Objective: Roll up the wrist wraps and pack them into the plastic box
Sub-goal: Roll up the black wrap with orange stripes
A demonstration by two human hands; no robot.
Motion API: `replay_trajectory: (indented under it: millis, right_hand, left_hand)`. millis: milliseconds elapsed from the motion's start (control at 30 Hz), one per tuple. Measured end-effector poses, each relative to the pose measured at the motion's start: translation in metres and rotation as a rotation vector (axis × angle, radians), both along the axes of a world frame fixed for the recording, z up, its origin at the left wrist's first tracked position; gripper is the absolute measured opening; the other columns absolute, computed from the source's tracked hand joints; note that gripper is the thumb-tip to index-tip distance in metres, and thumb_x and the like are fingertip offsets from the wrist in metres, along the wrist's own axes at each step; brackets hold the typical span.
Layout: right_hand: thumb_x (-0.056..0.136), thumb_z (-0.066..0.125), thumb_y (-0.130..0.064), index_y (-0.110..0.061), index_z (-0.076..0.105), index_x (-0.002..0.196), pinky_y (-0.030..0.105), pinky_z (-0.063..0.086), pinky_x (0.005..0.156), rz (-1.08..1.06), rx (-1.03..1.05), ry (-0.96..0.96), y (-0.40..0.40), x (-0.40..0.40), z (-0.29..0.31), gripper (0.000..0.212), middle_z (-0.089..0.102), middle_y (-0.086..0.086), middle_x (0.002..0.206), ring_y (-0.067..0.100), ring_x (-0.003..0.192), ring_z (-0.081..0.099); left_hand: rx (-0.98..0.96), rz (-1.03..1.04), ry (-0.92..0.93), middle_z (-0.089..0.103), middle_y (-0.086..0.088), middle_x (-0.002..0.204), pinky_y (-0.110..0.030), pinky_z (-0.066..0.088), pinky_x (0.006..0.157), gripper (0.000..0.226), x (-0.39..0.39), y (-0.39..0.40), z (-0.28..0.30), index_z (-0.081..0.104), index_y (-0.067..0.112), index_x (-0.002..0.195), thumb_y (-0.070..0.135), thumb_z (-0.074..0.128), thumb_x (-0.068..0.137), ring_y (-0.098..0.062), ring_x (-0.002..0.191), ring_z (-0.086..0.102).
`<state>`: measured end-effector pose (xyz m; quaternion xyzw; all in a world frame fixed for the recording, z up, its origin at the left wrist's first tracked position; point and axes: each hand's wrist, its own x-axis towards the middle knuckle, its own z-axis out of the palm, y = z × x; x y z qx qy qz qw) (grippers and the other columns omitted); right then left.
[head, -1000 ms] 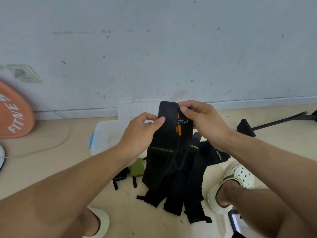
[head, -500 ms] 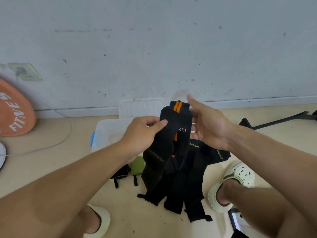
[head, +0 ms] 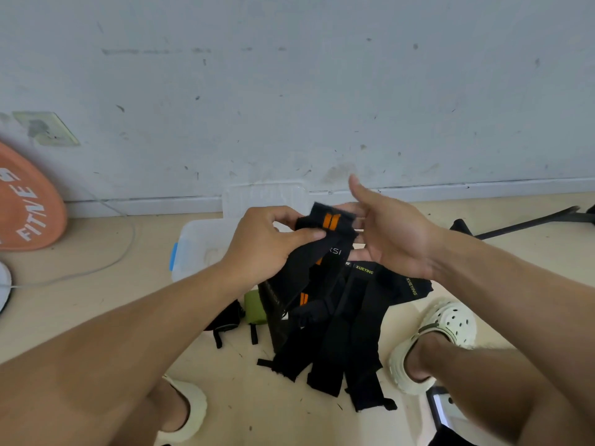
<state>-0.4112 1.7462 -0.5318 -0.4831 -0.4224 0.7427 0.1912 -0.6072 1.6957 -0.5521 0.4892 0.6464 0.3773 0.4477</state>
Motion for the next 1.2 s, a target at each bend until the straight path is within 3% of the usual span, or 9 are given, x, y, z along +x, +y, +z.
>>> replay_trajectory:
  millis: [100, 167, 367, 500, 600, 833, 1000, 1100, 1200]
  right_hand:
    - [0.09, 0.07, -0.042, -0.014, 0.078, 0.112, 0.04, 0.056, 0.102, 0.136, 0.084, -0.083, -0.003, 0.001, 0.002, 0.036, 0.076, 0.002, 0.113, 0.016, 0.102, 0.07]
    - [0.087, 0.079, -0.03, -0.021, 0.078, 0.103, 0.029, 0.056, 0.087, 0.177, 0.225, -0.195, -0.009, -0.001, 0.001, 0.019, 0.078, -0.005, 0.1, 0.008, 0.091, 0.072]
    - [0.076, 0.09, -0.034, -0.037, 0.081, 0.093, 0.007, 0.047, 0.068, 0.163, 0.652, -0.434, -0.018, -0.006, -0.005, 0.02, 0.077, -0.013, 0.081, 0.001, 0.075, 0.07]
    - [0.074, 0.091, -0.033, -0.037, 0.082, 0.09, 0.01, 0.043, 0.065, 0.128, 0.76, -0.491, -0.022, -0.007, -0.007, 0.019, 0.068, -0.016, 0.074, -0.002, 0.072, 0.06]
    - [0.074, 0.092, -0.031, -0.03, 0.082, 0.082, 0.017, 0.048, 0.065, 0.112, 0.753, -0.502, -0.023, -0.01, -0.007, 0.013, 0.073, -0.004, 0.075, 0.006, 0.069, 0.063]
    - [0.092, 0.076, -0.028, -0.029, 0.069, 0.077, 0.009, 0.041, 0.061, 0.118, 0.778, -0.543, -0.023, -0.015, -0.011, 0.017, 0.071, -0.004, 0.075, -0.003, 0.061, 0.056]
    - [0.102, 0.064, -0.024, -0.023, 0.061, 0.089, 0.014, 0.046, 0.057, -0.192, 0.829, -0.522, -0.008, -0.006, 0.002, 0.013, 0.067, -0.002, 0.078, 0.003, 0.058, 0.058]
    - [0.1, 0.066, -0.022, -0.016, 0.062, 0.092, 0.03, 0.061, 0.061, -0.268, 0.637, -0.427, 0.005, 0.001, 0.002, 0.011, 0.068, 0.005, 0.085, 0.016, 0.068, 0.067]
    - [0.093, 0.076, -0.026, -0.011, 0.067, 0.104, 0.027, 0.059, 0.065, -0.289, 0.299, -0.1, 0.006, -0.001, 0.005, 0.021, 0.072, 0.0, 0.082, 0.013, 0.072, 0.069]
  left_hand:
    - [0.062, -0.041, 0.113, 0.071, 0.012, 0.072, -0.003, 0.04, 0.061, 0.011, -0.003, 0.001, -0.004, 0.079, 0.024, 0.08, 0.024, 0.09, 0.077, 0.007, 0.057, 0.057]
    - [0.073, -0.024, 0.165, 0.069, 0.009, 0.071, -0.003, 0.041, 0.061, 0.014, -0.005, 0.002, -0.006, 0.077, 0.026, 0.076, 0.02, 0.09, 0.077, 0.006, 0.06, 0.058]
    - [0.046, 0.034, 0.18, 0.066, 0.004, 0.065, -0.01, 0.042, 0.049, 0.016, -0.002, 0.003, -0.008, 0.072, 0.019, 0.075, 0.016, 0.088, 0.077, 0.003, 0.051, 0.056]
    - [-0.005, 0.073, 0.148, 0.069, 0.003, 0.064, -0.019, 0.049, 0.052, 0.017, -0.001, 0.003, -0.007, 0.073, 0.017, 0.075, 0.02, 0.09, 0.075, -0.005, 0.056, 0.064]
    - [-0.031, 0.064, 0.151, 0.069, 0.005, 0.062, -0.018, 0.046, 0.052, 0.017, 0.0, 0.002, -0.009, 0.074, 0.018, 0.072, 0.019, 0.09, 0.075, -0.004, 0.055, 0.062]
    - [-0.146, 0.059, 0.106, 0.067, 0.001, 0.063, -0.02, 0.046, 0.053, 0.02, 0.002, 0.003, -0.007, 0.071, 0.014, 0.071, 0.016, 0.09, 0.075, -0.009, 0.057, 0.061]
    - [-0.279, 0.022, 0.052, 0.072, -0.003, 0.069, -0.02, 0.053, 0.057, 0.034, -0.004, 0.0, -0.01, 0.072, 0.004, 0.08, 0.025, 0.096, 0.069, -0.013, 0.062, 0.069]
    - [-0.244, -0.031, -0.014, 0.077, 0.0, 0.072, -0.016, 0.052, 0.055, 0.022, 0.002, -0.006, -0.004, 0.077, 0.012, 0.08, 0.029, 0.091, 0.075, -0.009, 0.062, 0.072]
    - [-0.217, -0.024, -0.062, 0.079, -0.001, 0.075, -0.016, 0.052, 0.056, 0.021, 0.005, -0.012, 0.0, 0.079, 0.012, 0.083, 0.031, 0.089, 0.079, -0.009, 0.063, 0.073]
